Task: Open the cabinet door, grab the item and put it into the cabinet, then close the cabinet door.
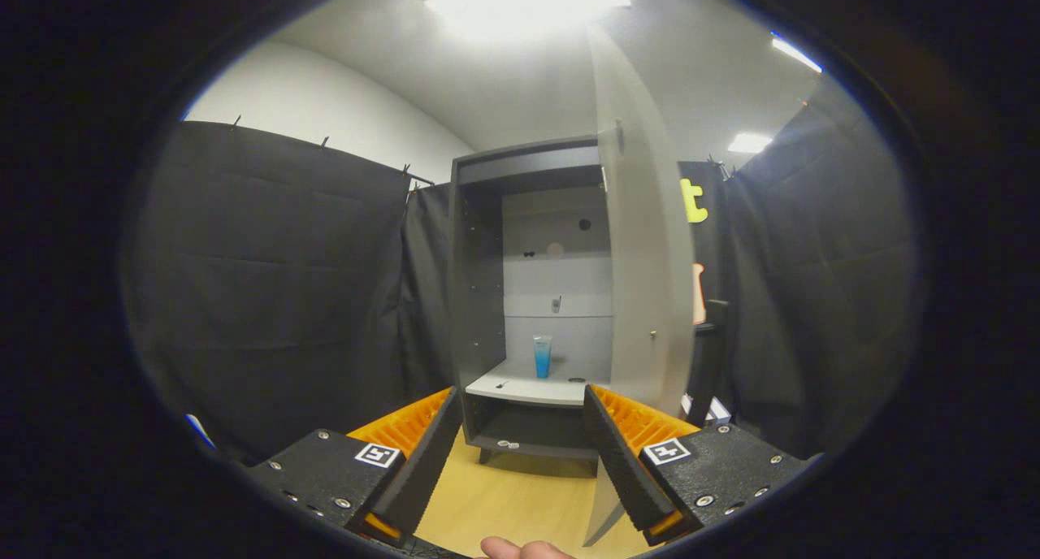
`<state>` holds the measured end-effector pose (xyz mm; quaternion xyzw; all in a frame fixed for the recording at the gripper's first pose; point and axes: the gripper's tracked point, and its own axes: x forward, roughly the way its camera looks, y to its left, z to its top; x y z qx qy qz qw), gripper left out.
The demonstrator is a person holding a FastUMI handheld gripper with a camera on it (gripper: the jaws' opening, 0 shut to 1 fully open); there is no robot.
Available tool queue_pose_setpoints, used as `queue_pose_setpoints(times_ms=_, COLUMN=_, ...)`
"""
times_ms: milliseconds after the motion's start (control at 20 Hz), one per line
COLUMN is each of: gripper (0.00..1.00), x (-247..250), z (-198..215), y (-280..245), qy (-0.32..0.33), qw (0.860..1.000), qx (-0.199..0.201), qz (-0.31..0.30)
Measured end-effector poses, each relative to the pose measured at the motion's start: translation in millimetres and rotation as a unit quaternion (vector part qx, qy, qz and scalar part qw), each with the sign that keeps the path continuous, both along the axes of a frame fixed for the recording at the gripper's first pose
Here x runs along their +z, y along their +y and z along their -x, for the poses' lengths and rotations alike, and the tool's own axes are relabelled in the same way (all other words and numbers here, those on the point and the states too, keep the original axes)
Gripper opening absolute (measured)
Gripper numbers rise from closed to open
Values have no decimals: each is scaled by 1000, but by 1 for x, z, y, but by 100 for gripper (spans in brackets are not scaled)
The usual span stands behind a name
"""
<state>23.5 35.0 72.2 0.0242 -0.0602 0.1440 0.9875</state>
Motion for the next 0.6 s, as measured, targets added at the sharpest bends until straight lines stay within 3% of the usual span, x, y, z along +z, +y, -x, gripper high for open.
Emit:
queue_pose_setpoints(times_ms=400, gripper=93, x=-5, z=-2, y=-142, qy=-3, qw=994, qx=-112, qz=-15)
queue_pose_setpoints(times_ms=600, gripper=93, x=-6, z=-29, y=-157, qy=7, qw=993, qx=-113, qz=-20)
